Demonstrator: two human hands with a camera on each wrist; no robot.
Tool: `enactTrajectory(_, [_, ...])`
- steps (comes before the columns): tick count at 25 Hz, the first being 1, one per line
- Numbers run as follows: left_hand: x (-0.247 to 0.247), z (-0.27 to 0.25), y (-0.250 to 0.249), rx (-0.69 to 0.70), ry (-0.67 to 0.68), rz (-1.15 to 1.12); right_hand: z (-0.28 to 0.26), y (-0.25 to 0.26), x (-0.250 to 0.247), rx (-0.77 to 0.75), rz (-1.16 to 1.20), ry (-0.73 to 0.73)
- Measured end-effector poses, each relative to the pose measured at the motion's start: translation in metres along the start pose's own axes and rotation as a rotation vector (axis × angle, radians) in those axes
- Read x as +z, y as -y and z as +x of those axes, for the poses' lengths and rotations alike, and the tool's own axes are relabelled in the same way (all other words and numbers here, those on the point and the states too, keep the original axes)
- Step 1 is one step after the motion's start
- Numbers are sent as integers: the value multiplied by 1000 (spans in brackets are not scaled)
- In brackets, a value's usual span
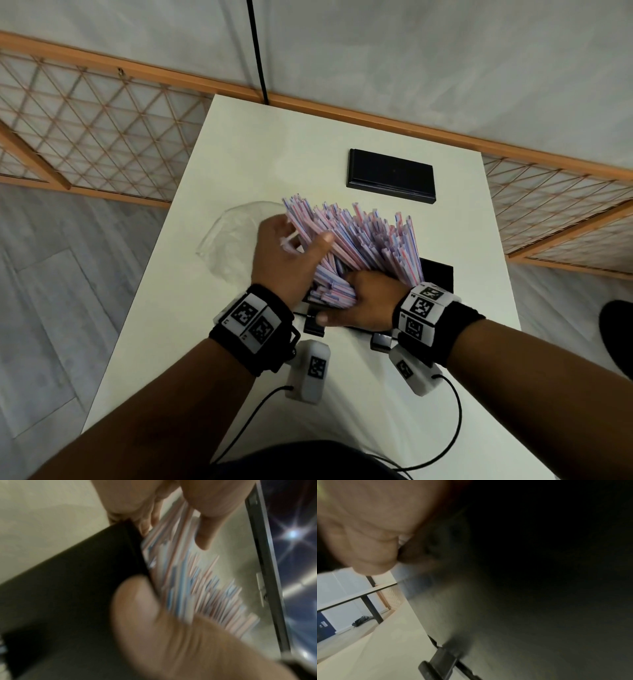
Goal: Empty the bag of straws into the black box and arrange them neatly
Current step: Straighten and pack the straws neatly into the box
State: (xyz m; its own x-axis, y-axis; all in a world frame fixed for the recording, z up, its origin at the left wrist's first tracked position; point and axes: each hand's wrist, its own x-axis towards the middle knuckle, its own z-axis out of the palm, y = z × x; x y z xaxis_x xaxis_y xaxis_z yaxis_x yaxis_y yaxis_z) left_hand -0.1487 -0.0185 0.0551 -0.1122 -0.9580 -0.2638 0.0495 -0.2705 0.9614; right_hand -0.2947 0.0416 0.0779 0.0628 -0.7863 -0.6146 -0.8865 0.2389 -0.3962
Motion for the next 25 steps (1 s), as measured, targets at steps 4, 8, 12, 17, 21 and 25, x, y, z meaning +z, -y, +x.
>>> enactTrajectory(4, [-5, 2, -21, 46, -125, -84, -4, -8, 10, -15, -113, -133])
enactTrajectory(8, [3, 4, -19, 62, -69, 70, -14, -6, 17, -61, -165, -271])
enactTrajectory(12, [4, 1, 1, -9, 85, 315, -35, -4, 19, -178, -137, -302])
enactTrajectory(17, [5, 2, 3, -14, -64, 161, -72, -24, 17, -227, -10, -468])
enactTrajectory(21, [12, -3, 8, -49, -8, 167, -75, -43, 25, -3, 63, -584])
enactTrajectory(25, [16, -7, 7, -17, -38, 165, -57, -32, 37, -26, 315, -623])
